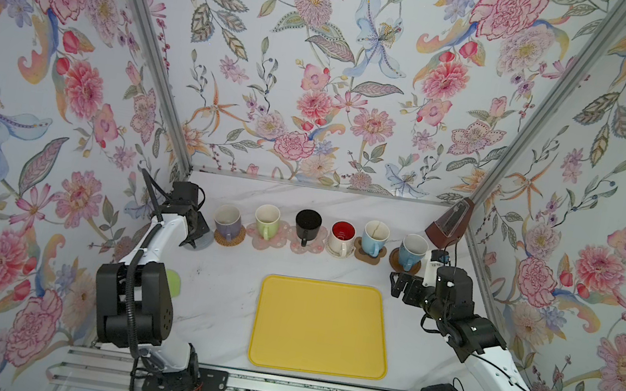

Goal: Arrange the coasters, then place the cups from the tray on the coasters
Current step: 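Lower the pink mug onto the blue woven coaster and open the left gripper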

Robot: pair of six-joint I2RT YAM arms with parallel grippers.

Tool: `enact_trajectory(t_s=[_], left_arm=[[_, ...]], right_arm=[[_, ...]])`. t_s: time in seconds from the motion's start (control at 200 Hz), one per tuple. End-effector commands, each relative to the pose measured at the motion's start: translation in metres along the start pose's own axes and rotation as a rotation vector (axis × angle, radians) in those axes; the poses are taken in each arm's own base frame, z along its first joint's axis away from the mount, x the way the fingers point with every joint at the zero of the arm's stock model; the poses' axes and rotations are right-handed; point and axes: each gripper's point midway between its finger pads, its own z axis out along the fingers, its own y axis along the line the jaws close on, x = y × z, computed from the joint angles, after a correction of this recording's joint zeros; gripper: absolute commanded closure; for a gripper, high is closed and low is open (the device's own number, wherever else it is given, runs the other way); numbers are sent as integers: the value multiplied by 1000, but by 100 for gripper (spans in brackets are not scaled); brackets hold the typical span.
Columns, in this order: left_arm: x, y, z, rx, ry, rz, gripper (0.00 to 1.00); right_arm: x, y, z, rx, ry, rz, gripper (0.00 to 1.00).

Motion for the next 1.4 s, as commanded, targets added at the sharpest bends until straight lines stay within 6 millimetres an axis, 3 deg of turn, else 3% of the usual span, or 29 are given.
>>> enact_trajectory(t_s=[0.0, 0.245, 0.46, 1.161, 1.396], left_arm=[[-30, -12, 3, 34, -68, 9, 100], [-21, -15, 27, 24, -4, 32, 100], [-8, -17, 36, 48, 29, 26, 100], [21, -4, 41, 5, 84, 42, 100], [25, -9, 47, 20, 104, 40, 100]], right_arm=[[-11, 0, -7, 7, -25, 14, 1], [-11, -1, -9, 11, -27, 15, 1], [-11, -2, -8, 13, -25, 17, 1], [-6, -3, -3, 15, -5, 20, 1], [-8, -3, -5, 15, -17, 21, 1]])
